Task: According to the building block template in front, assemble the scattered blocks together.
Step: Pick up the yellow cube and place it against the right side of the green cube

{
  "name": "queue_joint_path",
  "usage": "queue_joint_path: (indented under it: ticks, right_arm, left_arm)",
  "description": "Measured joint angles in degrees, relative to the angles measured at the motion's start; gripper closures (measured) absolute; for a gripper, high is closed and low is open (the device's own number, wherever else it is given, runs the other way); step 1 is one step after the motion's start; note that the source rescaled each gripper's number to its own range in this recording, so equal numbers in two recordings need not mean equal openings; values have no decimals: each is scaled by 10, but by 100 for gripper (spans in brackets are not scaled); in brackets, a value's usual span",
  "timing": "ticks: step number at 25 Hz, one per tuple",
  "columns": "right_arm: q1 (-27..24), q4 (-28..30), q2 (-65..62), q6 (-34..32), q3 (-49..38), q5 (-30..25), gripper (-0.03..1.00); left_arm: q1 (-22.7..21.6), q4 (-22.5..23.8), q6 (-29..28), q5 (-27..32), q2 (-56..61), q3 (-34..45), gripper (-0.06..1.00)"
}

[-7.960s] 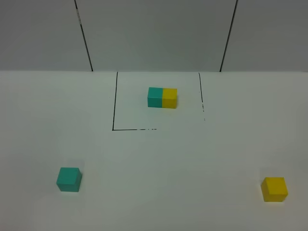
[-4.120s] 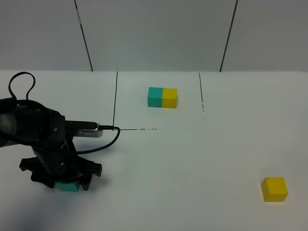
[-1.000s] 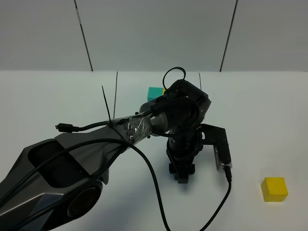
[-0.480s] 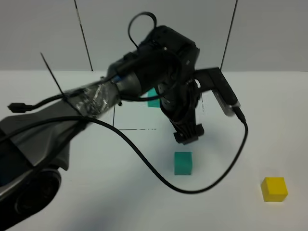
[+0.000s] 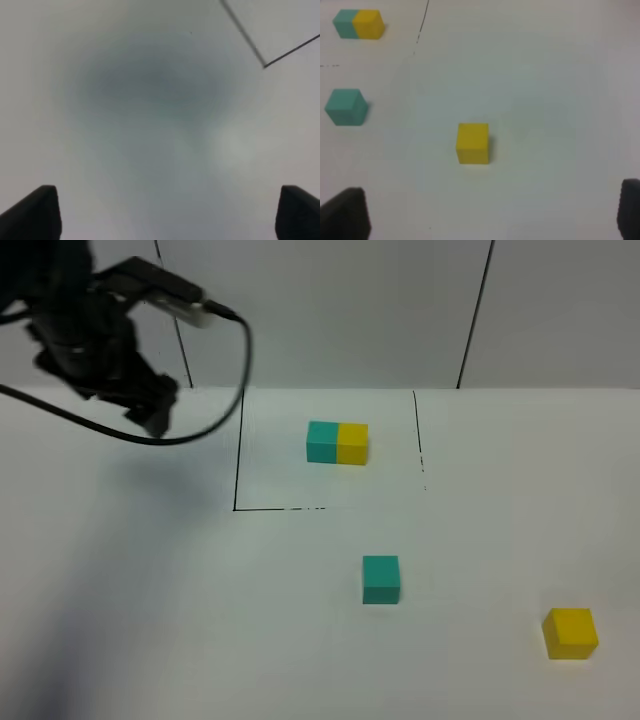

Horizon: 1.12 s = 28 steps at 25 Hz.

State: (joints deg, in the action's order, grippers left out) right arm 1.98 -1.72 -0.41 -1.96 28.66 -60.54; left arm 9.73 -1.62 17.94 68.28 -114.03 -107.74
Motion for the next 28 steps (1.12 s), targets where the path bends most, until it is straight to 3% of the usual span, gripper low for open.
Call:
queue_joint_path:
  ticks: [4, 7, 11, 18, 22, 28]
  right_arm:
    - [0, 0, 0, 0, 0, 0, -3]
    - [0, 0, 0, 0, 0, 0, -3]
    - [0, 0, 0, 0, 0, 0, -3]
    - [0, 0, 0, 0, 0, 0, -3]
    - [0, 0, 0, 0, 0, 0, -3]
    - [0, 0, 0, 0, 0, 0, -3]
  left_arm:
    - [-104, -52, 6, -16, 115, 110, 15]
    - [-149, -62, 9, -69, 223, 200, 17]
    - [-155, -60, 9, -144, 386, 331, 17]
    - [-155, -56, -13, -185, 644, 520, 17]
    - [-155, -65, -18, -164, 767, 583, 14]
    - [-151, -66, -69, -128, 894, 660, 11]
